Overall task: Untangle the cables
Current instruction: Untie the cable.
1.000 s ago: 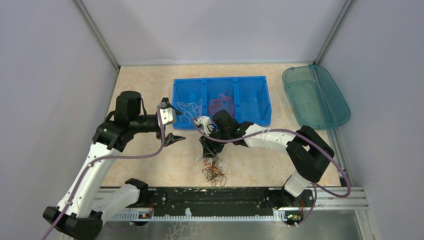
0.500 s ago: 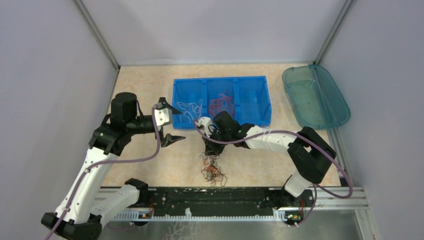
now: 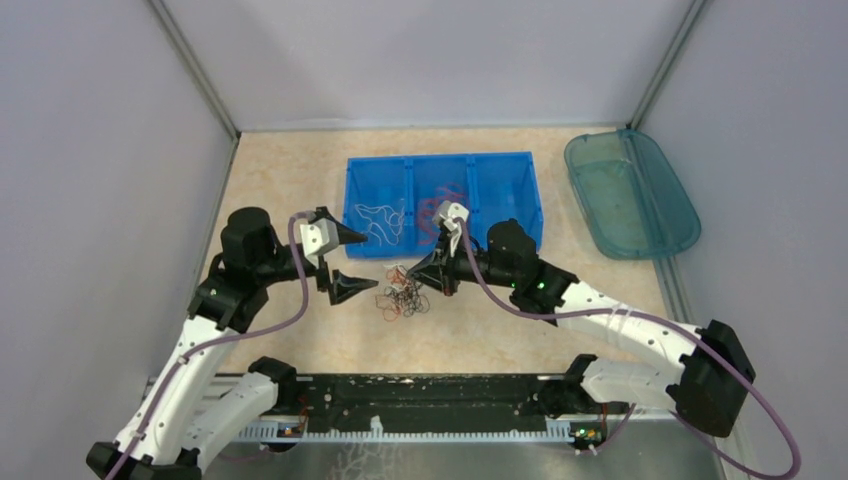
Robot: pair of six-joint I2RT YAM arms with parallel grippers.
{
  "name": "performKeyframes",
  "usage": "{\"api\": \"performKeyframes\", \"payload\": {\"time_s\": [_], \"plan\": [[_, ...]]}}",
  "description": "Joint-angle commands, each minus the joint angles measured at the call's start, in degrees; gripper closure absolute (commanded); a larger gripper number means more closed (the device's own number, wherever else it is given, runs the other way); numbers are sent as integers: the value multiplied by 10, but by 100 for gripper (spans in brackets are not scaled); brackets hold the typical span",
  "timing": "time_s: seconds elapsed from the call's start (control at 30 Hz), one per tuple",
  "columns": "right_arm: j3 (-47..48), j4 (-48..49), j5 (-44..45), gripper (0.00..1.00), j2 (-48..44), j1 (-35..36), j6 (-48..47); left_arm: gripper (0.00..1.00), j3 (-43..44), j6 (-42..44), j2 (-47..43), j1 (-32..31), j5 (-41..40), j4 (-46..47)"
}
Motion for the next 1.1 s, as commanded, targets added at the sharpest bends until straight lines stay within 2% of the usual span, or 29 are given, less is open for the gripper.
{"api": "performKeyframes", "payload": {"time_s": [0.0, 0.33, 0.43, 0.57, 0.67, 0.8, 0.93, 1.07], "plan": [[-9, 72, 9, 100, -36, -1, 29, 7, 5, -2, 3, 0, 31, 26], [-1, 91, -33, 100, -27, 0, 47, 14, 10, 32, 22, -1, 61, 36], [6, 91, -40, 100, -20, 0, 50, 21, 15, 26, 34, -4, 74, 39], [9, 100, -43, 100, -14, 0, 57, 25, 6, 31, 45, -20, 79, 26], [9, 101, -46, 100, -15, 1, 60, 37, -3, 61, 43, -33, 46, 17], [5, 98, -46, 100, -17, 1, 59, 41, -5, 75, 51, -36, 32, 11], [6, 97, -41, 100, -21, 1, 57, 46, 4, 80, 68, -39, 41, -41], [6, 94, -38, 100, -25, 1, 55, 54, -7, 83, 60, -40, 27, -41]]}}
